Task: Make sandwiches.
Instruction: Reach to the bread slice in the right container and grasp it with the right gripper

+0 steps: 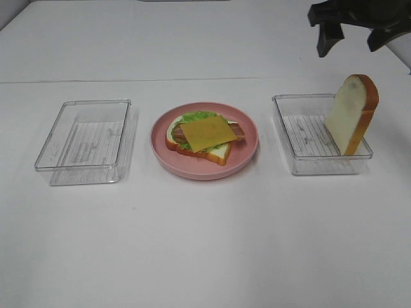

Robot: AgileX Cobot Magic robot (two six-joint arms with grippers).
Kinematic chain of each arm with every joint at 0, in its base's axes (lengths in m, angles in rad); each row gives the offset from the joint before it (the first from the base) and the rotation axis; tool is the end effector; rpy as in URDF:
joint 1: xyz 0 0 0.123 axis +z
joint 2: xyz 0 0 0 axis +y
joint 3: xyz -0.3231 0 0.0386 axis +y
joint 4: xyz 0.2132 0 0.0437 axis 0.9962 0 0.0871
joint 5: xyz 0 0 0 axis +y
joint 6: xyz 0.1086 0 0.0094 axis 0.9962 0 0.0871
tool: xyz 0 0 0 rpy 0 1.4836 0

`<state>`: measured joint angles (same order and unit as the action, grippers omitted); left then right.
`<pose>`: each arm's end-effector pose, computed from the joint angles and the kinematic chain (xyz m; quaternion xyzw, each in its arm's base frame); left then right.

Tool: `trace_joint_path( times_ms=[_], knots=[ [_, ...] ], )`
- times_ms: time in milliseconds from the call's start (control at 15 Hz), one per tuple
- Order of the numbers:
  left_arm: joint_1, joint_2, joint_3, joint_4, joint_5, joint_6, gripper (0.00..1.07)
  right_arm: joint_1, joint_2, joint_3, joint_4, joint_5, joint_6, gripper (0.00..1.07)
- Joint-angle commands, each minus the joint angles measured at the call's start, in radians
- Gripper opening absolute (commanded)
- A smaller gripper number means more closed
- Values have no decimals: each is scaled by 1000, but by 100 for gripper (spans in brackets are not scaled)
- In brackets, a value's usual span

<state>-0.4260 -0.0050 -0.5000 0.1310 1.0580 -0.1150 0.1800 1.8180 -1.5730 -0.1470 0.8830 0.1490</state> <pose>-0.0504 0.0365 0.2530 0.1290 0.8395 -0.0769 0.5221 0.3850 0.0575 0.3243 -0.0450 0.9619 -0.0233 0.2686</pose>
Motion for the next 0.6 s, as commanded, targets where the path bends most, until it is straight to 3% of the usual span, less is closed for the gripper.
trace_joint_path(
  times_ms=[67, 467, 600],
  knots=[
    [-3, -20, 2, 6, -11, 2, 72, -74, -7, -3, 24, 42, -14, 78],
    [-3, -20, 2, 7, -11, 2, 72, -213, 41, -3, 278, 50, -203, 78],
    [-3, -20, 2, 7, -11, 2, 72, -227, 84, -3, 286, 40, -220, 78]
  ],
)
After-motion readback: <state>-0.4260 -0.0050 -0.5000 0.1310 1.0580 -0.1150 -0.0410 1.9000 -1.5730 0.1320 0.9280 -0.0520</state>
